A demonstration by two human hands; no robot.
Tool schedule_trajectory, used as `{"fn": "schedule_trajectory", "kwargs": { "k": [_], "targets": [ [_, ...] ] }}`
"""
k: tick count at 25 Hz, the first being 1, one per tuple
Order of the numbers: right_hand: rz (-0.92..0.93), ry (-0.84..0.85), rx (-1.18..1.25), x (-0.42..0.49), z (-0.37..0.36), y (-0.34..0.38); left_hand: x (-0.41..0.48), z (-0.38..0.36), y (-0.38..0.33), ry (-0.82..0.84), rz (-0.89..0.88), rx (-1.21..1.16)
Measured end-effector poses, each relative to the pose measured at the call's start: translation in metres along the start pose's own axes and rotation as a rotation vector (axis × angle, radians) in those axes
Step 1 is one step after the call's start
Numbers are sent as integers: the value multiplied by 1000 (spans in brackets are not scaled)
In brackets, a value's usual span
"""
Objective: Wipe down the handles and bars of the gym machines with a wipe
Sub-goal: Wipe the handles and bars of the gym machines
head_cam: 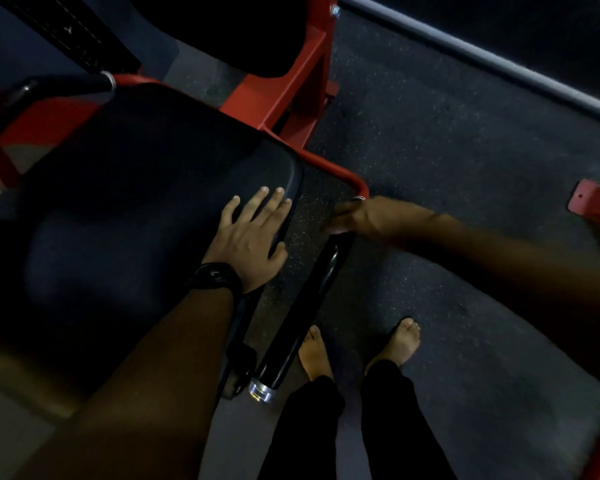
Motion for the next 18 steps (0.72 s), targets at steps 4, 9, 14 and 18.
{"fn": "schedule_trajectory", "kwargs": {
  "k": [4, 9, 14, 18],
  "targets": [
    [-4, 30, 51, 8, -3, 2, -1, 0, 0, 7, 1, -14],
    [-152, -103, 108, 6, -1, -30, 0, 1, 1, 8, 10, -7],
    [-153, -215, 92, -3, -12, -23, 2, 0, 1, 13, 8, -6],
    [-421, -348, 333, -26, -16, -24, 2, 0, -1, 22, -2, -10]
  ]
}}
Point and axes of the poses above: each hand's wrist, its own x-axis towards the middle knuckle, its own z-axis out of the back of the hand, y = z × x, the point moved 8 cm from there along x, towards the middle knuckle, and after that the axes turned 6 degrees about -z, right-handed, at the moved point
